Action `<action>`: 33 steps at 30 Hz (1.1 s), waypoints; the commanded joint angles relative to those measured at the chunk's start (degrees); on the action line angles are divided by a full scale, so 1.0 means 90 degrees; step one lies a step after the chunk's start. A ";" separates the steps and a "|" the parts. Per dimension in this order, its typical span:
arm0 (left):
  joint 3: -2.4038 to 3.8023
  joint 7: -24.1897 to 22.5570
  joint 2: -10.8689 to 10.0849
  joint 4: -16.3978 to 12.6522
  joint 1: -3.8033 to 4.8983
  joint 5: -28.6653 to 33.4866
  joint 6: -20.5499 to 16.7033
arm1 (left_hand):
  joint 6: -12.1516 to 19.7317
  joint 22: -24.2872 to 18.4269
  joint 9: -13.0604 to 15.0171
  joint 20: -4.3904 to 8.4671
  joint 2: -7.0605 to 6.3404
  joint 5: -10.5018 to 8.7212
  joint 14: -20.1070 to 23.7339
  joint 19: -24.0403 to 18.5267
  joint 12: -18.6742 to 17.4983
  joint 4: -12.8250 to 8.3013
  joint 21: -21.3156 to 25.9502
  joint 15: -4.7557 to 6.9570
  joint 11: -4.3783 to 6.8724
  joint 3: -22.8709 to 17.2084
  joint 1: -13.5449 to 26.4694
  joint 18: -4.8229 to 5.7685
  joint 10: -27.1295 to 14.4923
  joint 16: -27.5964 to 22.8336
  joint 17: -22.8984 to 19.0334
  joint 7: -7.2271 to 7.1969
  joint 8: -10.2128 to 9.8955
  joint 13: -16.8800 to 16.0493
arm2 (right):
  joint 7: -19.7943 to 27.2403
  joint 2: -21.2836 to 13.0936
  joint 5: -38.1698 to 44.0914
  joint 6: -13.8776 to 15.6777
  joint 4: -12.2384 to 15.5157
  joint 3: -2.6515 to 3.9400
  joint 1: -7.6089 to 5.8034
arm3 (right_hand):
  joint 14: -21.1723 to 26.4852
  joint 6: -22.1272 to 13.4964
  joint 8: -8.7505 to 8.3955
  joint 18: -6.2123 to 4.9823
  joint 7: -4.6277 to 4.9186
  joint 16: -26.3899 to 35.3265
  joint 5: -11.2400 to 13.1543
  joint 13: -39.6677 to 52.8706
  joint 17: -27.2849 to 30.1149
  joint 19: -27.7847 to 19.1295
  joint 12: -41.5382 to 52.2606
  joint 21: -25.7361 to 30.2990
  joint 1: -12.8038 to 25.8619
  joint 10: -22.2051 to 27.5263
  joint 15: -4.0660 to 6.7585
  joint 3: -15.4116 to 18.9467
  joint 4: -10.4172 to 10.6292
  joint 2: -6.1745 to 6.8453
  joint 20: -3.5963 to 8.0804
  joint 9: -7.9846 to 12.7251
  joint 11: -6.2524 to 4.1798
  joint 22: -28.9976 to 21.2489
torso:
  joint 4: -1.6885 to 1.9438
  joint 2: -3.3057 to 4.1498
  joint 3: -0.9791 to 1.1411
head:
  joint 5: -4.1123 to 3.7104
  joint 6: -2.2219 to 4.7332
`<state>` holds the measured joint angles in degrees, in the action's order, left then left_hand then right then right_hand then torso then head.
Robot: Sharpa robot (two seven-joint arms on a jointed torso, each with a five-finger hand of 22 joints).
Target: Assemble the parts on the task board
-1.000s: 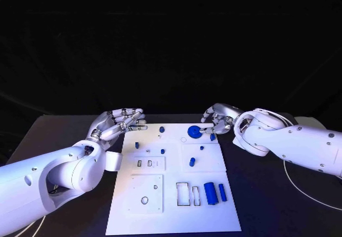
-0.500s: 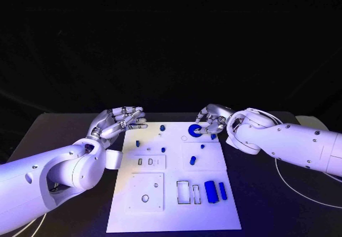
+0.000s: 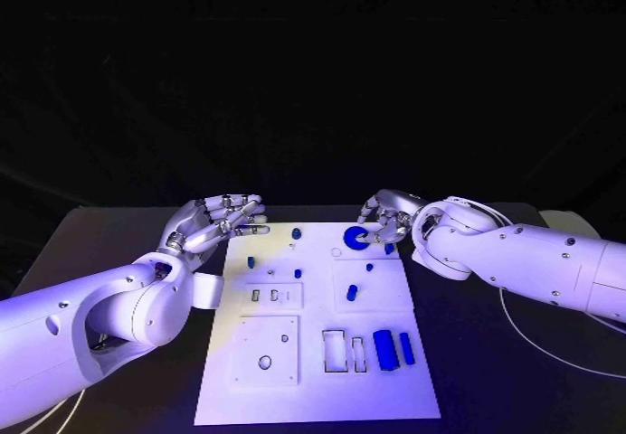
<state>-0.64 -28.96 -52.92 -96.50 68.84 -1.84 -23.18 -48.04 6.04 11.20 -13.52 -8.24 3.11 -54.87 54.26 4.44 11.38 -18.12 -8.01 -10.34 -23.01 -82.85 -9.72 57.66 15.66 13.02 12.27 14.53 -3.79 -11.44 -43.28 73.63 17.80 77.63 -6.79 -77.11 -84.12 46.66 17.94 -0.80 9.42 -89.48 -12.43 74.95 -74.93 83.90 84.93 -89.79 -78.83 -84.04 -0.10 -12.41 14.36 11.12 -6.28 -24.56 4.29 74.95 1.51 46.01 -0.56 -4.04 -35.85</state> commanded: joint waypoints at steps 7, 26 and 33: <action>0.0006 -0.0026 0.0023 0.0010 0.0007 -0.0020 0.0139 | -0.0018 -0.0012 -0.0011 0.0000 -0.0023 -0.0001 0.0040 0.0009 -0.0038 -0.0005 -0.0033 -0.0006 -0.0025 -0.0037 0.0024 -0.0078 0.0032 -0.0048 0.0013 0.0135 -0.0037 0.0003 | -0.0127 0.0044 0.0391 -0.0342 -0.0006 -0.0007 0.0051 | -0.0629 -0.0046 0.0022 0.0089 -0.0001 -0.0026 -0.0042 0.1232 -0.1568 0.0678 0.0018 -0.0023 -0.0074 -0.0244 -0.0048 -0.0017 -0.0034 0.0002 -0.0038 -0.0006 0.0036 0.1673 | -0.0005 0.0000 -0.0002 | 0.0008 -0.0028; 0.0005 -0.0006 0.0033 0.0035 0.0006 -0.0020 0.0146 | -0.0018 -0.0012 -0.0011 0.0000 -0.0023 -0.0001 0.0040 0.0009 -0.0038 -0.0005 -0.0033 -0.0006 -0.0025 -0.0037 0.0024 -0.0078 0.0032 -0.0048 0.0013 0.0135 -0.0037 0.0003 | -0.0221 0.0138 0.0531 -0.0352 -0.0070 -0.0016 0.0098 | -0.0629 0.0007 0.0050 0.0089 -0.0004 -0.0027 -0.0034 0.1261 -0.1570 0.0678 0.0055 -0.0023 -0.0090 -0.0267 -0.0052 -0.0063 -0.0024 -0.0046 -0.0044 -0.0013 0.0036 0.1673 | 0.0001 0.0002 -0.0003 | 0.0006 -0.0045; 0.0005 0.0006 0.0037 0.0047 0.0006 -0.0020 0.0152 | -0.0018 -0.0012 -0.0011 0.0000 -0.0023 -0.0001 0.0040 0.0009 -0.0038 -0.0005 -0.0033 -0.0006 -0.0025 -0.0037 0.0024 -0.0078 0.0032 -0.0048 0.0013 0.0135 -0.0037 0.0003 | -0.0365 0.0149 0.1087 -0.0115 0.0015 -0.0017 0.0126 | -0.0635 0.0330 0.0174 0.0089 -0.0083 -0.0035 -0.0055 0.1350 -0.1598 0.0678 0.0169 -0.0023 -0.0188 -0.0355 -0.0003 -0.0261 -0.0060 -0.0122 -0.0014 -0.0038 -0.0030 0.1673 | -0.0003 -0.0002 -0.0003 | 0.0004 -0.0058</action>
<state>-0.65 -28.69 -52.72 -96.04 68.84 -1.84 -22.91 -48.04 5.99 11.16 -13.52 -8.24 3.11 -54.87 54.26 4.44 11.38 -18.12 -8.01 -10.34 -23.01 -82.85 -9.72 57.66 15.44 13.08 12.27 14.53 -3.79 -13.04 -42.02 79.28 16.66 77.55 -6.73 -76.34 -84.12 49.20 19.27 -0.81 8.83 -89.47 -12.85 74.93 -74.91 83.90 86.26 -89.75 -79.88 -84.04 -0.09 -14.50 13.88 10.06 -6.27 -24.71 4.30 74.92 1.51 46.01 -0.59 -4.00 -36.36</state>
